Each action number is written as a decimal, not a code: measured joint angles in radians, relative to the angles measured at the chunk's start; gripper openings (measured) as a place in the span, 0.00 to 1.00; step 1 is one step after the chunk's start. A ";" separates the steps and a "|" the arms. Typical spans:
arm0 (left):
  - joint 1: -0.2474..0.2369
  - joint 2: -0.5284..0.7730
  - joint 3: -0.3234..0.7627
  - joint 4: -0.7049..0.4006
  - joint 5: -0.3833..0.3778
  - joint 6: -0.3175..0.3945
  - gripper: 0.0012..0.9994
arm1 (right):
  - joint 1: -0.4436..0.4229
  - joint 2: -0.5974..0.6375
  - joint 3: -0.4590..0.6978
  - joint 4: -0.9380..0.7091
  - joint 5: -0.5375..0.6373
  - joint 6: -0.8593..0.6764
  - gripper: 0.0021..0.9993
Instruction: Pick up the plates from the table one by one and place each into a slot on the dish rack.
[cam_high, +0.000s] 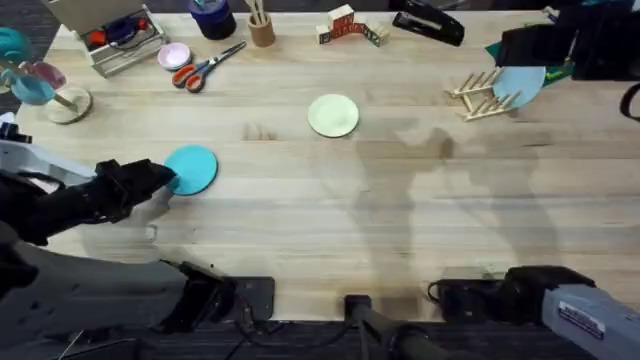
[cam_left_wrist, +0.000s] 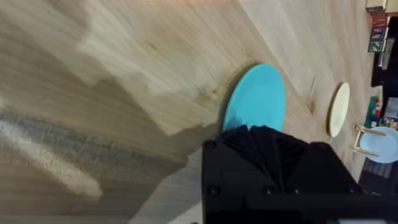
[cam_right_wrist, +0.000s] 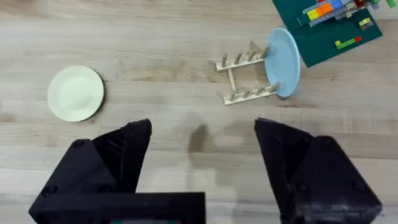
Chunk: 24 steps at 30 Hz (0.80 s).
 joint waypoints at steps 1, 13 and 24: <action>0.000 0.006 0.000 0.000 0.002 0.002 0.04 | 0.000 0.000 0.000 0.000 0.000 0.000 1.00; 0.013 0.118 0.038 -0.006 0.078 0.008 0.04 | 0.000 0.000 0.000 0.000 0.000 0.000 1.00; 0.017 0.136 0.048 -0.008 0.089 0.000 0.04 | 0.000 0.000 0.000 0.000 -0.020 0.000 1.00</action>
